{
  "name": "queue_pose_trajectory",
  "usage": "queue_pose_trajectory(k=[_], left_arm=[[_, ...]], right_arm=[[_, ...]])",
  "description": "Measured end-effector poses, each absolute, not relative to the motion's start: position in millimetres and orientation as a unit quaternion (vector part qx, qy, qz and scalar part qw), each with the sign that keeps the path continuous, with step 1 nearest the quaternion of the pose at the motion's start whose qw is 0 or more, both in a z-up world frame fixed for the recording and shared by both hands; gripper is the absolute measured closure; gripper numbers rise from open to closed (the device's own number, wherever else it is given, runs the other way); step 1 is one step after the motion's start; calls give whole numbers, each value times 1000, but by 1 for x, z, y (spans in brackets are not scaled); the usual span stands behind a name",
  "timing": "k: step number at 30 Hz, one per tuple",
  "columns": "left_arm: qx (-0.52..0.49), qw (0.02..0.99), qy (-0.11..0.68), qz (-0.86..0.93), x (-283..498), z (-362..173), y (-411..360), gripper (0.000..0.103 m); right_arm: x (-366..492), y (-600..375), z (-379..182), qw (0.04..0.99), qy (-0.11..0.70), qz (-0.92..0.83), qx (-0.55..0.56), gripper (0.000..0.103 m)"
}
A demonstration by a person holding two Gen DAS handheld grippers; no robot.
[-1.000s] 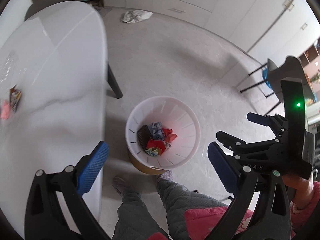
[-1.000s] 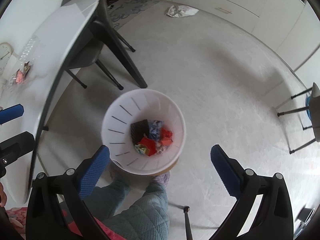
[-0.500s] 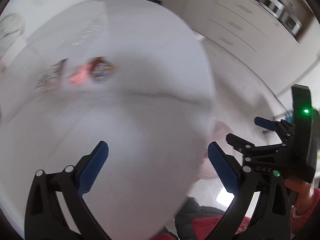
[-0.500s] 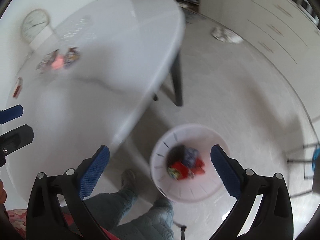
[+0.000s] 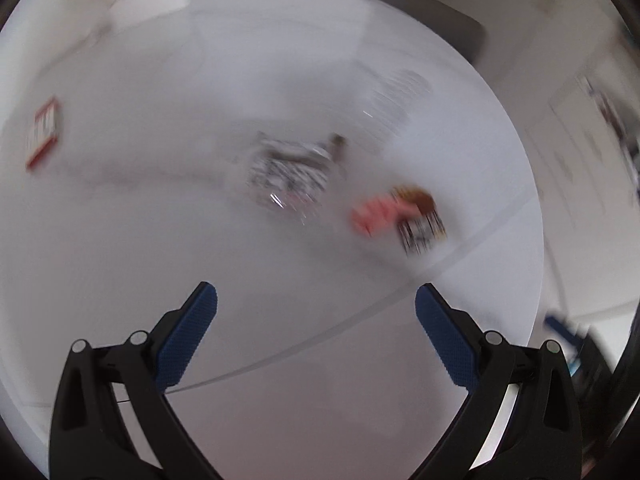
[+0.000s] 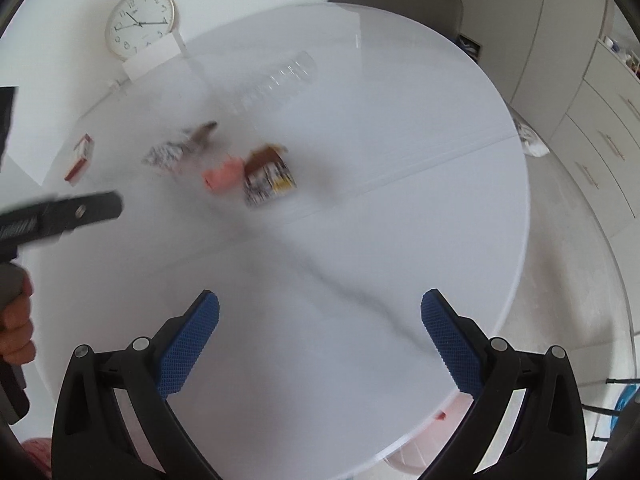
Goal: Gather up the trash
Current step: 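Move both open tools back over the table toward the plastic bag and bottle, then grasp the clear labelled plastic bag with the left tool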
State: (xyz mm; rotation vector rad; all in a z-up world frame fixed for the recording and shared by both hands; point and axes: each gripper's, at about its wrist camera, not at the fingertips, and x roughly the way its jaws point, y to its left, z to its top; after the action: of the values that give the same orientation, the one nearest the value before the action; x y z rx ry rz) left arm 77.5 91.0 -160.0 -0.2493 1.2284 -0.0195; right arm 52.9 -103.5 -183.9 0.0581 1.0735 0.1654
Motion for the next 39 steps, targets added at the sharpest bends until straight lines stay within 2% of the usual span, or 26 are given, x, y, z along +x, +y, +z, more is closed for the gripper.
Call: queue_pose_trajectory(k=[10,22,28,39], left_arm=[[-303,728,597,149,162,-194,118,8],[-362,672,585,274,177,-224,111,8],[-372,665,590,267,181,-236,115,29],[-352,687,597,219,181,-236,122,37]], right_arm=[[105,-93,-185,854,510,100,36,3],[147,-123,-202,839,529,107,68,3],[159,-126,-200,837,530,106,84,3],[182,-116,-189,839,526,103,99,3]])
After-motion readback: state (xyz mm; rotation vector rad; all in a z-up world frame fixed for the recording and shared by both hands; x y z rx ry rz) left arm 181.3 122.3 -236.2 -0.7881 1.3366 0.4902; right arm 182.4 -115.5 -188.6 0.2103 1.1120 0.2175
